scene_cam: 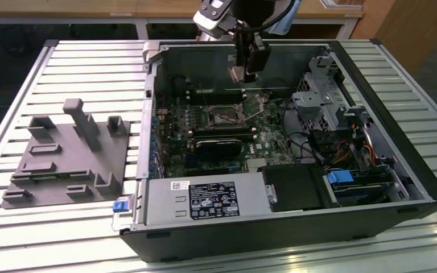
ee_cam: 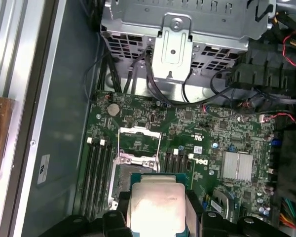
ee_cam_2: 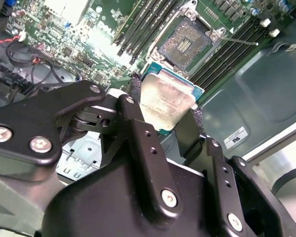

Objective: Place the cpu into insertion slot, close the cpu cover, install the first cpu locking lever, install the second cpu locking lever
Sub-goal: 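Place the cpu into insertion slot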

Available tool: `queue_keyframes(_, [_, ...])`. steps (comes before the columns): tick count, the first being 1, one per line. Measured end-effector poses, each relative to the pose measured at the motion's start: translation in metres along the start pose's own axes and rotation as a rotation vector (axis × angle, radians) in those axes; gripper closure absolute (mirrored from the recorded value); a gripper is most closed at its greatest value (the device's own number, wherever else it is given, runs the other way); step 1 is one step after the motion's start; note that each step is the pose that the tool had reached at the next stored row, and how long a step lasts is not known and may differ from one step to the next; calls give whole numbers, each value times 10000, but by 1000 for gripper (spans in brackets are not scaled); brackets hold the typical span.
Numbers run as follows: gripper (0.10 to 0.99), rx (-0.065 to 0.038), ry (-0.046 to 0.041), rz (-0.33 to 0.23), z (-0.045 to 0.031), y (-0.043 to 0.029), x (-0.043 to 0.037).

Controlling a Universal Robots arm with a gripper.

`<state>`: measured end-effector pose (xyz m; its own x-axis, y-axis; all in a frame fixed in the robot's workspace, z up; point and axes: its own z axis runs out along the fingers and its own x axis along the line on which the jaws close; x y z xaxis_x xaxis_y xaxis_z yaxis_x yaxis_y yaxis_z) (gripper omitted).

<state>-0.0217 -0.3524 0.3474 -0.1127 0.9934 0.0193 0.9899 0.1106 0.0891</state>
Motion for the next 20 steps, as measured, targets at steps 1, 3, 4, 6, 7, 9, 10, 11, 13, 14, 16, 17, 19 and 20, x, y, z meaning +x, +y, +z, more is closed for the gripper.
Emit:
queue_keyframes(1, [561,1,-6,62,16,0,8])
queue_keyframes(3, [561,3,-18,184,52,-2,25])
queue_keyframes(4, [561,3,-21,221,73,-3,31])
queue_keyframes(6, [561,4,-24,244,108,-5,39])
queue_keyframes(7, [561,4,-24,245,126,-6,42])
queue_keyframes(9, [561,5,-27,249,162,-8,46])
queue_keyframes(10, [561,5,-27,253,181,-10,46])
queue_keyframes(11, [561,5,-28,256,200,-12,45])
queue_keyframes(13, [561,5,-27,260,235,-15,45])
queue_keyframes(14, [561,4,-27,260,250,-17,44])
queue_keyframes(16, [561,5,-30,265,269,-18,44])
queue_keyframes(17, [561,7,-46,266,270,-18,44])
queue_keyframes(19, [561,9,-54,265,271,-18,44])
queue_keyframes(20, [561,8,-54,265,274,-18,44])
